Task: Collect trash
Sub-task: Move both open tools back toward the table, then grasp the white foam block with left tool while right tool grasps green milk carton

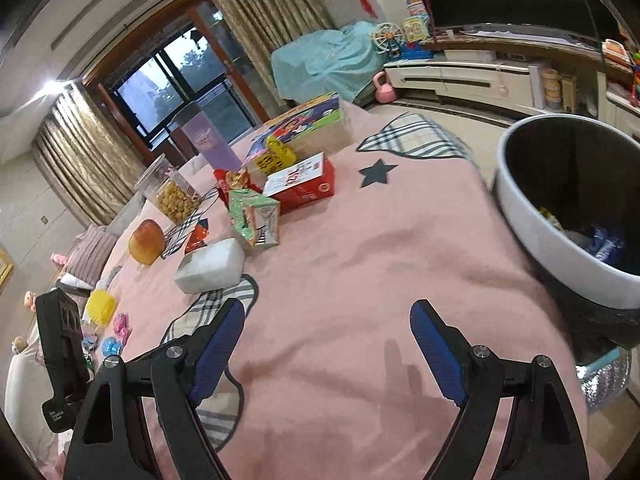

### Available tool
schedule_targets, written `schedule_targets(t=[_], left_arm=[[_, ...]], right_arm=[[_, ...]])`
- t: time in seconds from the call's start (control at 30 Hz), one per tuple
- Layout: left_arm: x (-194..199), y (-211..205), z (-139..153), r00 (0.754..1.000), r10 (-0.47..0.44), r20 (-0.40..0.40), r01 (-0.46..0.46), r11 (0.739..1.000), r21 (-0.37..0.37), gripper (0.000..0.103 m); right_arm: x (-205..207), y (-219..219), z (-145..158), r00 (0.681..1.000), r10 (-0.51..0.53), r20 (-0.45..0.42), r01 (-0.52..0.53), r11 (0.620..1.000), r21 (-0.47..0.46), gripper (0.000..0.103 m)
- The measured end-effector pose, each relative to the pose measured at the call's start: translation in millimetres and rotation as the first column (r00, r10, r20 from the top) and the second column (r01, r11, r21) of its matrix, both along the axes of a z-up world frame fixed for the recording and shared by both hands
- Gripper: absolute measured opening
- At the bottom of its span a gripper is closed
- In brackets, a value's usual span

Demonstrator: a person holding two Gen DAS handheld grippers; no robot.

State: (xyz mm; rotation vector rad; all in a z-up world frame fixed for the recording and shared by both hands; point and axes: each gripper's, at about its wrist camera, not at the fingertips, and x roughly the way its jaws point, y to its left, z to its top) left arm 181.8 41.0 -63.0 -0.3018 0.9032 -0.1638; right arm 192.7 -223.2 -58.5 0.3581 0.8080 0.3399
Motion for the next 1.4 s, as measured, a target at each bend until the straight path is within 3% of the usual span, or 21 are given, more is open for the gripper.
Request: schedule_targets(t=[0.3,0.63,0.8,0.97,1.03,1.07,1.1,1.2,1.4], left_arm=[[28.3,12.5,6.2,0.996,-0.086,0.016,0.085,0.993,0.088,0.071],[63.0,8.0,11.5,0.960,-0.277,0.051,0.259,0.939,0.225,0.077],[77.2,9.0,7.7,0.950,-0.309,0.039,0.292,0.928,0.233,0.077],[82.6,9.7,4.0,0.939,-0.339,0.051,0.325,0.928,0.182,0.077],[81.9,5.4,1.5,0.934,-0.353,0.048,0.338,0.921,0.194,0.073],[80.4,3.0,1.6,0.931,-0.363,0.049,0.347,0.917,0.200,0.062],[79.5,1.0,1.4,0.927,-0.372,0.047,0.356,0.912,0.201,0.052],[74.8,-4.2,2.4,0.924,-0.380,0.049,0.361,0.906,0.222,0.041],[53.9,-6.4,9.0,0.935,-0.347,0.078,0.329,0.927,0.181,0.021]], right_arm=[[27.0,24.9,-13.2,0.997,0.066,-0.040,-0.065,0.998,0.017,0.087],[69.2,44.9,-12.5,0.992,0.125,-0.037,-0.123,0.991,0.045,0.087],[93.4,59.6,-15.3,0.986,0.160,-0.041,-0.158,0.986,0.045,0.086],[116.5,70.7,-18.4,0.982,0.182,-0.045,-0.179,0.982,0.052,0.084],[124.5,74.0,-20.8,0.981,0.189,-0.051,-0.185,0.980,0.072,0.079],[126.9,74.6,-22.0,0.980,0.192,-0.054,-0.188,0.979,0.082,0.076],[129.8,76.7,-24.4,0.979,0.195,-0.061,-0.190,0.978,0.083,0.068],[131.8,80.9,-28.9,0.975,0.207,-0.077,-0.202,0.976,0.077,0.041],[110.9,69.9,-17.3,0.980,0.195,-0.037,-0.192,0.978,0.081,0.033]])
